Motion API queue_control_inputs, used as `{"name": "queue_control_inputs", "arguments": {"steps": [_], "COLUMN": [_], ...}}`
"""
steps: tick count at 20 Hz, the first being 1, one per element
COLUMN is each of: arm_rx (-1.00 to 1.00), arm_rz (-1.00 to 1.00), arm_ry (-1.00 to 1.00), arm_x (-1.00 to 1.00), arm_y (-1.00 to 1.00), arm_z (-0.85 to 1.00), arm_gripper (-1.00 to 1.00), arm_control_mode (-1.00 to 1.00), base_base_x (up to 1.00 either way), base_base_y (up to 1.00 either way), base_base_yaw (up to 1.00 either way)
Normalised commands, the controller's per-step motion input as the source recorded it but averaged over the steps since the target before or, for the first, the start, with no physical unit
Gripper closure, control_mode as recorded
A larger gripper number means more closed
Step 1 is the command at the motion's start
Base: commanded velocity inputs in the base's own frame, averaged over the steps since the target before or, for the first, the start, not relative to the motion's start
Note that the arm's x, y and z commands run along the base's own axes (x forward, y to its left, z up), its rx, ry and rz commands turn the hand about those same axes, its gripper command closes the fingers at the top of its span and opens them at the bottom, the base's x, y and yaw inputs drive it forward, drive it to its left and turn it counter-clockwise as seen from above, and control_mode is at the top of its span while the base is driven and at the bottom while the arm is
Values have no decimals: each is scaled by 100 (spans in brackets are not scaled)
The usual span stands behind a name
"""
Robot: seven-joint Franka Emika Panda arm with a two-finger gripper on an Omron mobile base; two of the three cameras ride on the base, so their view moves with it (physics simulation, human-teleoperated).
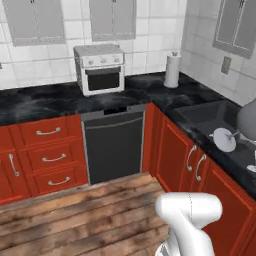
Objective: Retrieve the wine glasses from the counter and place one next to each plate.
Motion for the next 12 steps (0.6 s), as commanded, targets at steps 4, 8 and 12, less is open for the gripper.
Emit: {"name": "queue_control_inputs", "arguments": {"steps": [4,8,12], "arm_rx": [0,0,0], "arm_rz": [0,0,0], "arm_ry": [0,0,0], "arm_x": [0,0,0], "arm_y": [0,0,0], "arm_z": [0,0,0], "arm_gripper": [100,100,100], "arm_control_mode": [100,100,100], "base_base_x": [0,0,0], "base_base_y": [0,0,3], "base_base_yaw": [100,100,100]}}
